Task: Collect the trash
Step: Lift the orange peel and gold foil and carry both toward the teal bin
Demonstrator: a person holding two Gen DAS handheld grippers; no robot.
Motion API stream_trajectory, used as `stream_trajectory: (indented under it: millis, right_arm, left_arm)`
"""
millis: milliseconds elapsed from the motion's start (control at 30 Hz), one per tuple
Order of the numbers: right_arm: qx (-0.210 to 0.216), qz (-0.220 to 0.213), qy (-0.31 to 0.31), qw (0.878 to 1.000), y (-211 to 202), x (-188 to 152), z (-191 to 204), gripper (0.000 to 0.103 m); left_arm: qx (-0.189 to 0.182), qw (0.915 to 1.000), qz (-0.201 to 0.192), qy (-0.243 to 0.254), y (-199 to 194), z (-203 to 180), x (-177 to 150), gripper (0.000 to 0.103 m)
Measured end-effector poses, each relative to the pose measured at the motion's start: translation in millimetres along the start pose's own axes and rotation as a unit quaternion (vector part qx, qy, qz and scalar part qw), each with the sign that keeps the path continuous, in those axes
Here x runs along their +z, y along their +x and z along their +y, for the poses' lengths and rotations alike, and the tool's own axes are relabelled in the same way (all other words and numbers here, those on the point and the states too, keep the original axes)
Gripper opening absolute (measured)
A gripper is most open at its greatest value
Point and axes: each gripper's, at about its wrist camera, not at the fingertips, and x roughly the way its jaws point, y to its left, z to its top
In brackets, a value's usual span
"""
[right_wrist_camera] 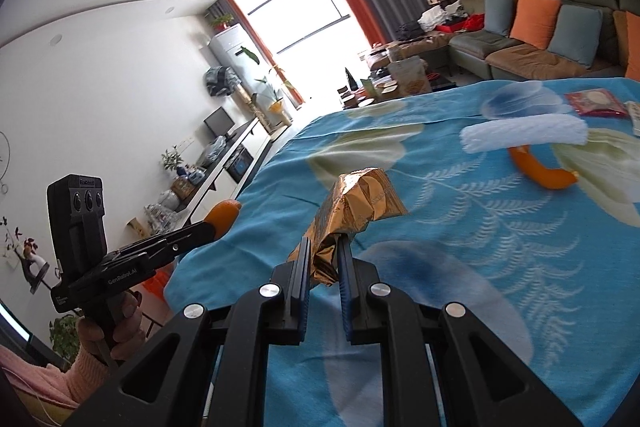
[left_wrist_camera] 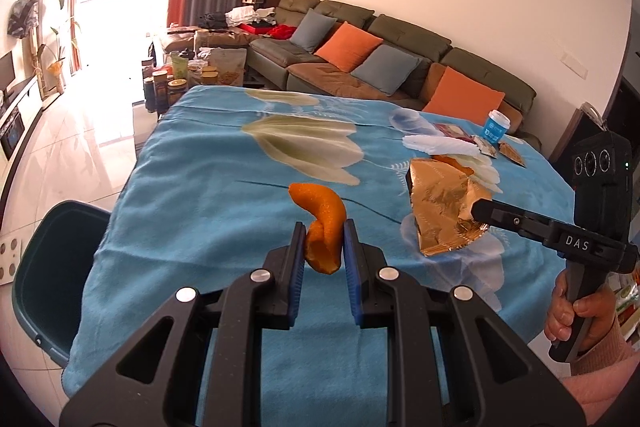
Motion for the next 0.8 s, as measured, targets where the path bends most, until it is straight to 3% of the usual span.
stream_trajectory:
  millis: [800]
  right_arm:
    - [0.066, 0.055, -0.067, 0.994, 66, 14, 68, 0.012]
  left_arm:
    - [0.045, 0.9976, -0.016, -0.050, -35, 49, -19, 0.019]
